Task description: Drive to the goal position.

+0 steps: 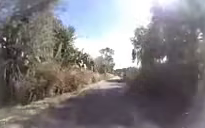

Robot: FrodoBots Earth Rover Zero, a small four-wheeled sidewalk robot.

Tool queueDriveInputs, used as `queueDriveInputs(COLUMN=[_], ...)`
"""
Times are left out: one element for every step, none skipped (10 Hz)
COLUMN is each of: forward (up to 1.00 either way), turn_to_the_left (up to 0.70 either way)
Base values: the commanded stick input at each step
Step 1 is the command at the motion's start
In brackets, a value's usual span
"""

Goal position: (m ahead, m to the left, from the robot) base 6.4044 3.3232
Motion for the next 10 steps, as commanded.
queueDriveInputs(forward=[0.85, 0.85, 0.85, 0.85, 0.85, 0.85, 0.85, 0.85, 0.85, 0.85], turn_to_the_left=[0.0, 0.0, 0.0, 0.0, 0.0, 0.0, 0.0, -0.34, -0.34, -0.34])
